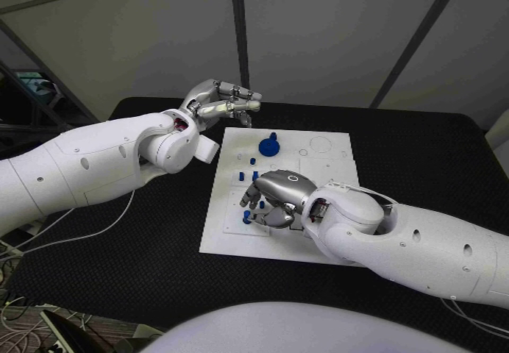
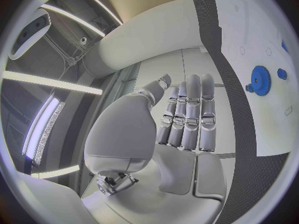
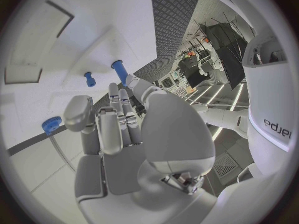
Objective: Assemble the parts on the task board
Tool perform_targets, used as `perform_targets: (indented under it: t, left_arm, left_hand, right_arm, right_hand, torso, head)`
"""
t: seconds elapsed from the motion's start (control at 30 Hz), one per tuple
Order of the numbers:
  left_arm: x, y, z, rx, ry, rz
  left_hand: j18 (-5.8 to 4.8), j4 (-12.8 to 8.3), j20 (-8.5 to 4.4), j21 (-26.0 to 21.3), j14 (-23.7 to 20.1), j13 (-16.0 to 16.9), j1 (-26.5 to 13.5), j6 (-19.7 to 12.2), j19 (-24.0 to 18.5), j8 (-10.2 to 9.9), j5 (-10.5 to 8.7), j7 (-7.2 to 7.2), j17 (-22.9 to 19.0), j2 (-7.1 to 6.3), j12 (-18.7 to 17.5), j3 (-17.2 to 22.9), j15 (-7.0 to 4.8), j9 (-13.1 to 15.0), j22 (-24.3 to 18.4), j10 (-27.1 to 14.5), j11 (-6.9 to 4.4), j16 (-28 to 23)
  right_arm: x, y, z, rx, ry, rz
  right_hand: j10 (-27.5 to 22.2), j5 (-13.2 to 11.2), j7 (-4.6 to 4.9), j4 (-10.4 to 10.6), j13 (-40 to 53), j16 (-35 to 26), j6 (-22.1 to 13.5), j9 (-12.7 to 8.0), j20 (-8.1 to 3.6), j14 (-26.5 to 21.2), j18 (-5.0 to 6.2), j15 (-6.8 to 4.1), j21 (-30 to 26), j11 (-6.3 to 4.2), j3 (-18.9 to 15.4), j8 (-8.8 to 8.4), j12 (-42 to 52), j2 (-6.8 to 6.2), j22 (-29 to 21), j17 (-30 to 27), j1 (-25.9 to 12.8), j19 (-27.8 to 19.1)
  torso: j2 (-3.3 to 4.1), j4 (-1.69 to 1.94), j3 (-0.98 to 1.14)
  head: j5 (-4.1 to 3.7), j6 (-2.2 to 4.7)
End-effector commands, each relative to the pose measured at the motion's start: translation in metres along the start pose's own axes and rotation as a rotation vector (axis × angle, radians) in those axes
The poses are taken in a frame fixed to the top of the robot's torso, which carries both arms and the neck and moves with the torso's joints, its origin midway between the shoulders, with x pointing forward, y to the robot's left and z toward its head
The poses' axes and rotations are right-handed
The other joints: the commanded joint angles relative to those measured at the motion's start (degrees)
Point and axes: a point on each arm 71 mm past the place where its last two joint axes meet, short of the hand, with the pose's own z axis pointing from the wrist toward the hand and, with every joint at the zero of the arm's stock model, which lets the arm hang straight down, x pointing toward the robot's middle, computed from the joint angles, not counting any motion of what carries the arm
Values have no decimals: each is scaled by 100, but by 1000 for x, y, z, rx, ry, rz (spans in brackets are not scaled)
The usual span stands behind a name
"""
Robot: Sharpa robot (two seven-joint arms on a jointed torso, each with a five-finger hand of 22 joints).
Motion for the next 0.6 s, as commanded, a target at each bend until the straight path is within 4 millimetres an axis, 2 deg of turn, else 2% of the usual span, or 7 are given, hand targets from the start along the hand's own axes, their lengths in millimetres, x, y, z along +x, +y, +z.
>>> perform_targets:
  t: [0.03,0.3,0.6]
  left_arm:
    - [0,-1,0,2,7,-4]
    - [0,-1,0,0,6,-4]
    - [-3,0,0,-3,1,-2]
  left_hand:
    - [-59,-14,28,-31,-47,-9,-1,-20,30,13,-7,3,-7,53,19,-10,7,-1,-4,-43,0,40]
    - [-59,-14,28,-31,-47,-9,-1,-20,30,13,-7,3,-7,53,19,-10,7,-1,-4,-43,0,40]
    - [-59,-14,28,-31,-47,-9,-1,-20,30,13,-7,3,-7,53,19,-10,7,-1,-4,-43,0,40]
  right_arm:
    - [0,2,-1,-11,5,10]
    - [-3,1,-5,-7,-25,20]
    - [-21,-16,-35,5,-228,43]
  right_hand:
    - [-29,-18,6,10,4,-25,-28,11,2,238,18,8,-28,-7,-32,13,-20,-61,-6,-7,12,-23]
    - [-25,-14,6,11,5,-33,-17,15,0,235,22,6,-40,-9,-32,21,-16,-59,-23,-21,14,-33]
    - [-123,3,48,7,-18,-117,-17,21,5,198,62,26,-178,28,-73,21,-56,-126,-232,-165,10,-163]
  torso:
    - [-4,-4,1]
    - [0,-2,3]
    - [-9,-14,-1]
  head:
    - [3,-5]
    - [-10,8]
    - [-42,45]
